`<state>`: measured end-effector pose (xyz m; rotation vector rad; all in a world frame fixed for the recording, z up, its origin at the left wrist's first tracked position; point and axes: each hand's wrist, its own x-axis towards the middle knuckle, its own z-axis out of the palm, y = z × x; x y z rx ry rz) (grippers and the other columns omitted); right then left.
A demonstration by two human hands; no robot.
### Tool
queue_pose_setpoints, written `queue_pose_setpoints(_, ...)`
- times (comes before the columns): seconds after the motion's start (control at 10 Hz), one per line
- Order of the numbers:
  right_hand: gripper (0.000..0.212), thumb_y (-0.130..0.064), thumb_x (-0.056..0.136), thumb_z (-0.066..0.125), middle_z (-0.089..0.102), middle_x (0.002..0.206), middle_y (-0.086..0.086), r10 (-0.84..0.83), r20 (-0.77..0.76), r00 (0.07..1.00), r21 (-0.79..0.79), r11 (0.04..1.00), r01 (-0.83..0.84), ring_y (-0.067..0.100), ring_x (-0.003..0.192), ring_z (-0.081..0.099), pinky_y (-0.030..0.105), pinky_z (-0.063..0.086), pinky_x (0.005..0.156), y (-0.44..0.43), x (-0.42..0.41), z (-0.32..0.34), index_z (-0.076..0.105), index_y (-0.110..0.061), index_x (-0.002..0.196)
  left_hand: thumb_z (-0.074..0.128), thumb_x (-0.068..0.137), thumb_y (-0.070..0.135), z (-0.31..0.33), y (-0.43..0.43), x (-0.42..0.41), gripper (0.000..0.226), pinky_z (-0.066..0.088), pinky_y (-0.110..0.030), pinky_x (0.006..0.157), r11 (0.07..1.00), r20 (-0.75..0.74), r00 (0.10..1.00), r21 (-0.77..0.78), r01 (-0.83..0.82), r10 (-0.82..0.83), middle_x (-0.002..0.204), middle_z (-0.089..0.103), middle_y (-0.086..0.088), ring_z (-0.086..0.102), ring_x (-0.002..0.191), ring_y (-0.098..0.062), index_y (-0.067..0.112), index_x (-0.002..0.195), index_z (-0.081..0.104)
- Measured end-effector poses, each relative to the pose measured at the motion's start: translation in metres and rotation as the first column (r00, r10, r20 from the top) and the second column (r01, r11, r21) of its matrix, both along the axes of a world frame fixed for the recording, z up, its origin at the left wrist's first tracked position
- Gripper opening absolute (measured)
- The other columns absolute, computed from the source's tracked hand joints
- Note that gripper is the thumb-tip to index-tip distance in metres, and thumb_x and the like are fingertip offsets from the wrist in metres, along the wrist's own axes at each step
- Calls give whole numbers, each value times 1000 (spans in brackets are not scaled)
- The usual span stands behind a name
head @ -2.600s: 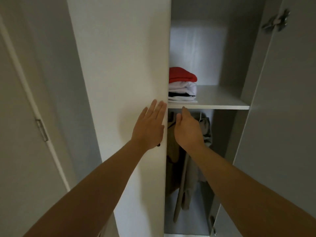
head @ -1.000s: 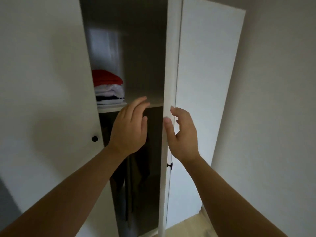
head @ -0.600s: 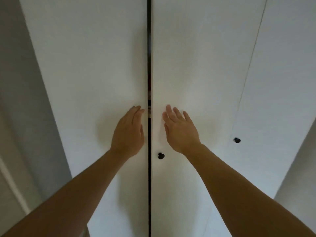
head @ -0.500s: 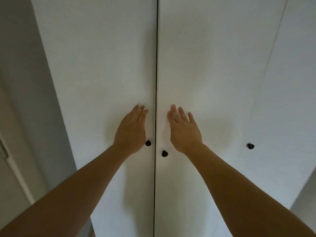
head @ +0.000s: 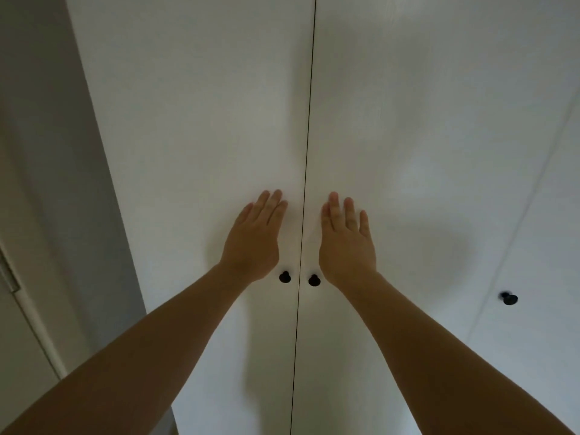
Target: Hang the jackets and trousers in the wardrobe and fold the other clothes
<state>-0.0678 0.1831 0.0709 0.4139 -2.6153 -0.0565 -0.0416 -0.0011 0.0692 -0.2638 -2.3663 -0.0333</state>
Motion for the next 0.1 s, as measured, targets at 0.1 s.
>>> queue_pose_setpoints(0.1,72,-13,103,34,-26,165,0,124,5,992,-78,989,-123,23,154,-19,45,-6,126,18,7,9,-8,-16,161,47,91,0,-1,-2,13,72,12,-41,127,1000,-49,999,5,-4,4,168,14,-5,7,156,-23,10,159,25)
